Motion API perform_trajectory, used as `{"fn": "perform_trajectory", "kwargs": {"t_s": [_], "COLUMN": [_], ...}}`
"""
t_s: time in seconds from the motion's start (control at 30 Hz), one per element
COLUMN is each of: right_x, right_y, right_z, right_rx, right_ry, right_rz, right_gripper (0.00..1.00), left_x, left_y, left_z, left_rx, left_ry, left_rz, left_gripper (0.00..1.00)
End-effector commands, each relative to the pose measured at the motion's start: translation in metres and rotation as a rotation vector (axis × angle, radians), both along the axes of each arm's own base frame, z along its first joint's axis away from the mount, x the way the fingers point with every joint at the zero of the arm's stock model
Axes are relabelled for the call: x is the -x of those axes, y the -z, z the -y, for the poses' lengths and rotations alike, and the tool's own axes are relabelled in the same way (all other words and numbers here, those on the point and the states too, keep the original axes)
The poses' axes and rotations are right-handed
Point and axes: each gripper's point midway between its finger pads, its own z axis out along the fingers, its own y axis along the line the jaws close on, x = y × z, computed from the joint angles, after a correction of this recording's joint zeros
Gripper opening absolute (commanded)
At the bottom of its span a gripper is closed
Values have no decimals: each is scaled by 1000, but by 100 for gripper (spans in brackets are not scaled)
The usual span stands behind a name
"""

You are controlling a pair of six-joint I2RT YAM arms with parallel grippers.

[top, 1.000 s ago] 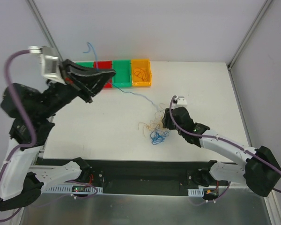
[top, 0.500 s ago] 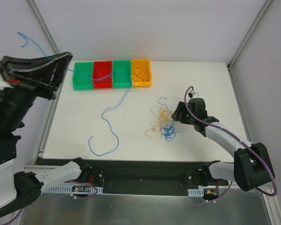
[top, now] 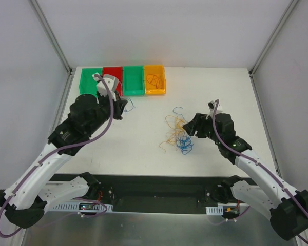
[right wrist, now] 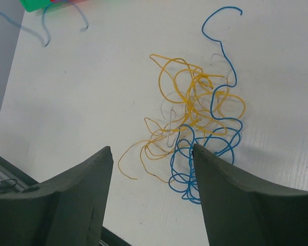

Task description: Untangle the cables

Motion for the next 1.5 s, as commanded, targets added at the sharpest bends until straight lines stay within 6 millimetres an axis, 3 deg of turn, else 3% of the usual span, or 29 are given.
{"fn": "perform_trajectory", "kwargs": {"t_s": [0.0,0.03,0.13,0.23,0.33,0.4,0.47,0.57,0.63,0.77,0.83,0.87,0.9,0.97,1.1,1.3,1.47], "right_x": [-14,-21,-55,-95,-124,-129,-130,-131,-134,-133,-129,-128,-126,-123,-124,-123,-124], "right_y": [-22,-30,-57,-84,-87,-78,-55,-22,-19,-33,-34,-36,-36,-36,-35,-36,-34], "right_z": [-17,-22,-43,-64,-74,-82,-84,-73,-67,-53,-48,-49,-52,-56,-50,-42,-45], "right_rx": [-87,-100,-161,-207,-191,-162,-109,-24,-6,3,-2,-17,-35,-45,-23,-31,-44], "right_ry": [16,17,32,43,42,-8,-40,-33,-33,-39,-52,-61,-80,-116,-105,-91,-98], "right_rz": [51,58,75,135,161,206,222,220,241,307,317,330,337,343,357,357,352], "right_gripper": [66,66,66,66,66,66,66,67,66,67,67,67,67,67,67,67,67], "left_x": [-6,-7,-12,-17,-18,-20,-25,-36,-43,-54,-63,-67,-70,-75,-73,-60,-70], "left_y": [58,84,127,151,165,172,177,190,204,236,242,246,246,246,240,243,262], "left_z": [5,9,11,13,17,15,13,18,23,40,41,40,39,38,34,18,-1], "left_rx": [25,11,18,25,31,16,4,-15,-37,-50,-63,-77,-87,-99,-100,-127,-116], "left_ry": [-24,-25,-60,-66,-44,-44,-40,-7,-1,28,12,-2,-9,-22,-29,-70,-183], "left_rz": [-128,-187,-284,-360,-420,-443,-469,-538,-600,-712,-722,-722,-718,-707,-692,-691,-747], "left_gripper": [0,0,0,0,0,0,0,0,0,0,0,5,22,42,74,99,98]}}
